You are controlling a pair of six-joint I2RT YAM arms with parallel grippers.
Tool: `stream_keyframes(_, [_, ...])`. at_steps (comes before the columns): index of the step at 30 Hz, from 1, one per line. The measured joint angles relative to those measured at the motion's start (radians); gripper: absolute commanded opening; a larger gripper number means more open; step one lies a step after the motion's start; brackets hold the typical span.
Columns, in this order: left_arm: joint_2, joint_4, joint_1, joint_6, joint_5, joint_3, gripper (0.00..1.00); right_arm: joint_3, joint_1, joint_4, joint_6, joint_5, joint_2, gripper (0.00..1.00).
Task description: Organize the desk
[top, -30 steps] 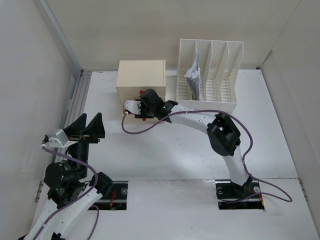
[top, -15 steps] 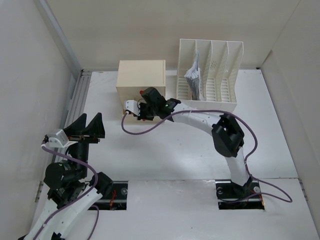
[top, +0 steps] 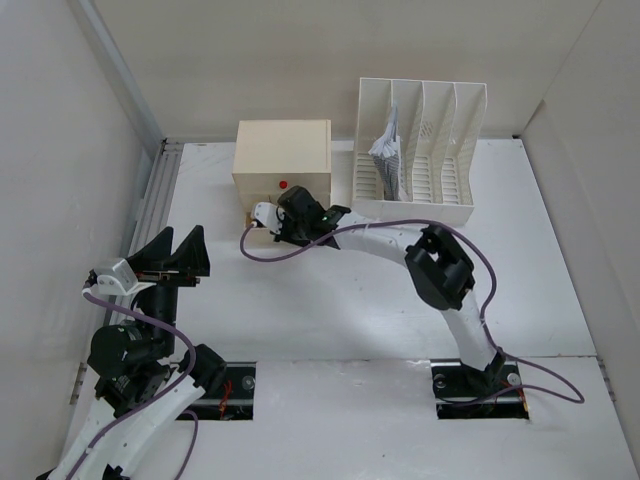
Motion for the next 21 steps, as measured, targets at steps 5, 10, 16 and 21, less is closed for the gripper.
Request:
stream_keyframes(5, [0.0, 0.0, 0.0, 0.0, -0.003, 0.0, 0.63, -0.003, 0.027, 0.048, 0.037, 0.181, 0.018, 0.0])
stream_keyframes(10, [0.0, 0.0, 0.0, 0.0, -0.004, -0.002, 0.63, -0.003, 0.014, 0.154, 0.035, 0.35, 0.054, 0.0])
stream_keyframes(16, [0.0, 0.0, 0.0, 0.0, -0.004, -0.002, 0.63, -0.016, 0.023, 0.193, 0.029, 0.408, 0.056, 0.0])
stream_keyframes(21, [0.0, 0.0, 0.0, 0.0, -0.005, -0.007, 0.64, -0.126, 0.007, 0.137, -0.067, 0.167, -0.021, 0.2])
